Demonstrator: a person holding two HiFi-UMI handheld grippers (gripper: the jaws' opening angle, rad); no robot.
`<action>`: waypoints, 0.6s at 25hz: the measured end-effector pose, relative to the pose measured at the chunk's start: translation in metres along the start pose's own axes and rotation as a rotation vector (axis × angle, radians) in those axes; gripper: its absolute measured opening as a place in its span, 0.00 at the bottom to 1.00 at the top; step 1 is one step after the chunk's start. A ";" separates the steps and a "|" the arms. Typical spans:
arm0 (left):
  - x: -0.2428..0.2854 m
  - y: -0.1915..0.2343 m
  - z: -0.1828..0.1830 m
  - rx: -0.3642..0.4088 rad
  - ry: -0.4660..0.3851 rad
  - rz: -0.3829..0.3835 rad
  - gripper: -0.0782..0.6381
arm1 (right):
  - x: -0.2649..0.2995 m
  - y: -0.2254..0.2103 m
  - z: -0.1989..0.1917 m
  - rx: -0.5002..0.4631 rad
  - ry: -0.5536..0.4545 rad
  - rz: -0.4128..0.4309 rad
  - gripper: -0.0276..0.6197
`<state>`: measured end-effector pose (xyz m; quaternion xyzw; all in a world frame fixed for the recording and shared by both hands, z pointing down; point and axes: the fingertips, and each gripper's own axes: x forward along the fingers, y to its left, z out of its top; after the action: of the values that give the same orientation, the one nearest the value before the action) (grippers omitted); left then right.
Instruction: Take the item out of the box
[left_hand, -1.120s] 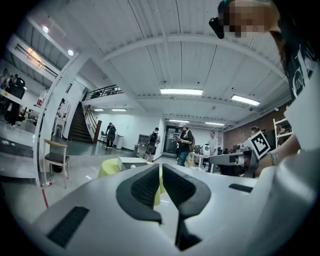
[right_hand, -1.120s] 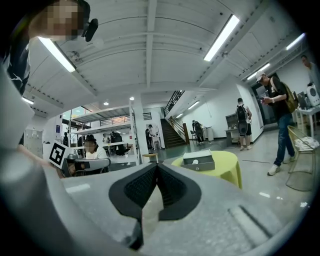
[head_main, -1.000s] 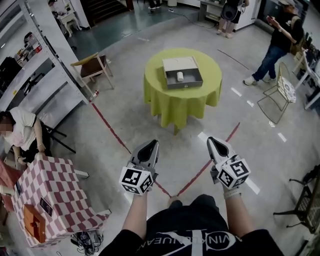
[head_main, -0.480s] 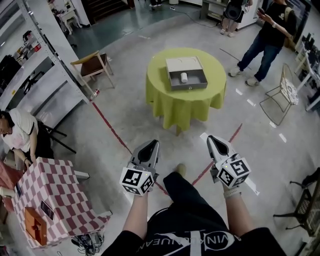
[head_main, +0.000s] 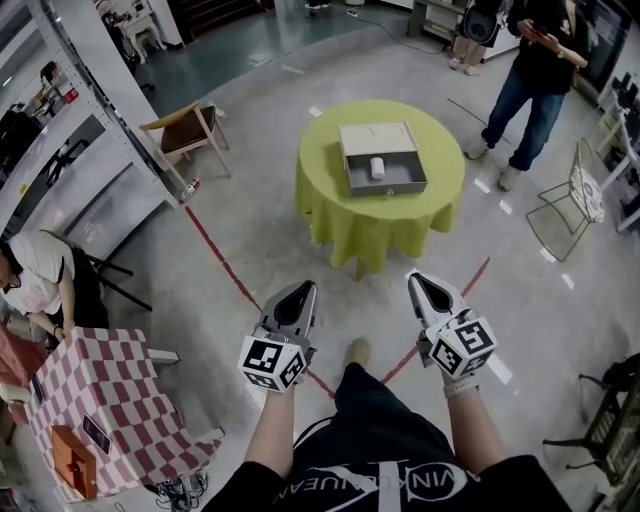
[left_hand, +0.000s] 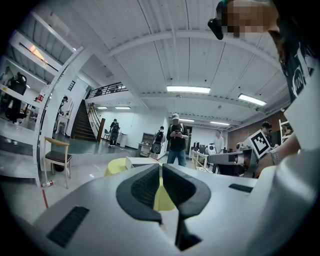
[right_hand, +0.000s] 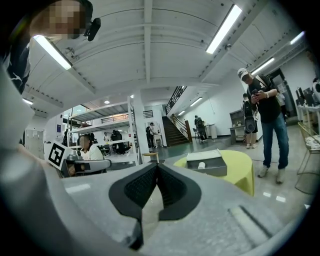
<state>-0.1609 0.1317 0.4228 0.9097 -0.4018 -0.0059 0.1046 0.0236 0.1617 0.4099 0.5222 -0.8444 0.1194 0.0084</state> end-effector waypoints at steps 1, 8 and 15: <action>0.006 0.004 0.000 -0.002 0.003 0.000 0.14 | 0.006 -0.003 0.001 -0.001 0.003 0.001 0.05; 0.048 0.024 0.007 -0.009 0.010 -0.011 0.14 | 0.043 -0.031 0.005 0.009 0.014 0.008 0.05; 0.086 0.050 0.006 -0.010 0.031 -0.010 0.14 | 0.080 -0.059 0.007 0.018 0.021 0.009 0.05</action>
<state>-0.1391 0.0347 0.4329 0.9112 -0.3955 0.0056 0.1150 0.0398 0.0646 0.4257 0.5172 -0.8455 0.1323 0.0120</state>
